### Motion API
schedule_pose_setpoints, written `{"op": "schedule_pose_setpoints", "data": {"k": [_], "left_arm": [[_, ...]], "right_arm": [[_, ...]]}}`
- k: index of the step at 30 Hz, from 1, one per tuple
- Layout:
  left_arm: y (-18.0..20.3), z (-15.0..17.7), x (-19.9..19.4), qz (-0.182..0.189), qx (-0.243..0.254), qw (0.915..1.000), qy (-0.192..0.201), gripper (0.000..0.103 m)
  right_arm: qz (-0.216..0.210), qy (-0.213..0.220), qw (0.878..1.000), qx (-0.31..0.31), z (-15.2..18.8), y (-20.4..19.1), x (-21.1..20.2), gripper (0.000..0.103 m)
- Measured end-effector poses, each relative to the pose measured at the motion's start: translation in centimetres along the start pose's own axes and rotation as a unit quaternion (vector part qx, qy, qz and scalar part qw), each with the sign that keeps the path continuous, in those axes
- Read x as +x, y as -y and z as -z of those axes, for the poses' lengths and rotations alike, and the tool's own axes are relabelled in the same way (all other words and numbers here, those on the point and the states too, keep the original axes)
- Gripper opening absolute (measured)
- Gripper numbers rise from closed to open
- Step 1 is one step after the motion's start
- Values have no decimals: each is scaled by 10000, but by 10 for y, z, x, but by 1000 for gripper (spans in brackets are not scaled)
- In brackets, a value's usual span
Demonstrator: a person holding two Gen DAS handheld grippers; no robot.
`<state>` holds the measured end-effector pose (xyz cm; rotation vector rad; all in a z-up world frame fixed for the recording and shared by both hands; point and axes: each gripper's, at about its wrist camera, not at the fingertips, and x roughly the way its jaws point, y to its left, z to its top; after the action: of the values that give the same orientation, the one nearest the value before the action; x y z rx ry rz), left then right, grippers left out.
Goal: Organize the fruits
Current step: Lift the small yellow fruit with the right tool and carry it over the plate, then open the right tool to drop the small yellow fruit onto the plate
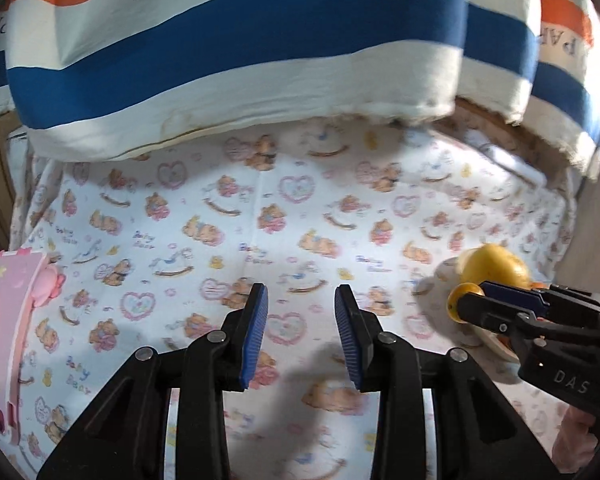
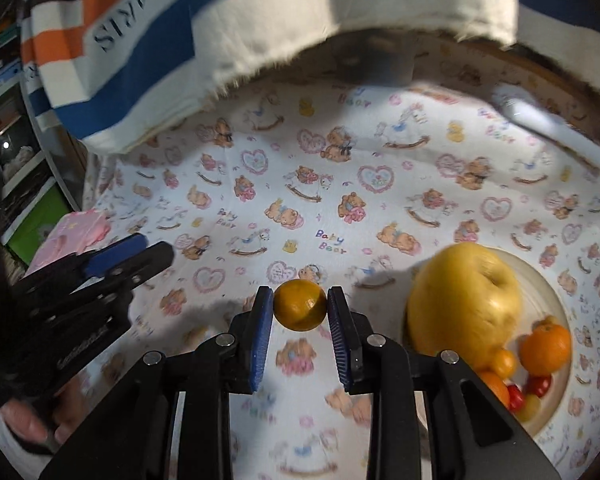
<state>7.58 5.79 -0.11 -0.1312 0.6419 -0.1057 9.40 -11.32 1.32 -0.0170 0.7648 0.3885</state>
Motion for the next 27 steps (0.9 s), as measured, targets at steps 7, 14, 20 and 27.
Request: {"op": "schedule_pose_setpoints", "data": {"k": [7, 14, 20, 27], "left_arm": [[28, 3, -32, 264, 336, 9978, 500, 30], [49, 12, -35, 515, 657, 9952, 507, 27], [69, 25, -31, 728, 957, 9919, 401, 27], [87, 39, -18, 699, 1360, 9878, 284, 27]], "right_arm": [[172, 477, 9983, 290, 12, 35, -48, 29], [344, 734, 9960, 375, 31, 74, -83, 29], [450, 848, 9937, 578, 45, 107, -93, 29], [355, 642, 9925, 983, 63, 145, -76, 29]]}}
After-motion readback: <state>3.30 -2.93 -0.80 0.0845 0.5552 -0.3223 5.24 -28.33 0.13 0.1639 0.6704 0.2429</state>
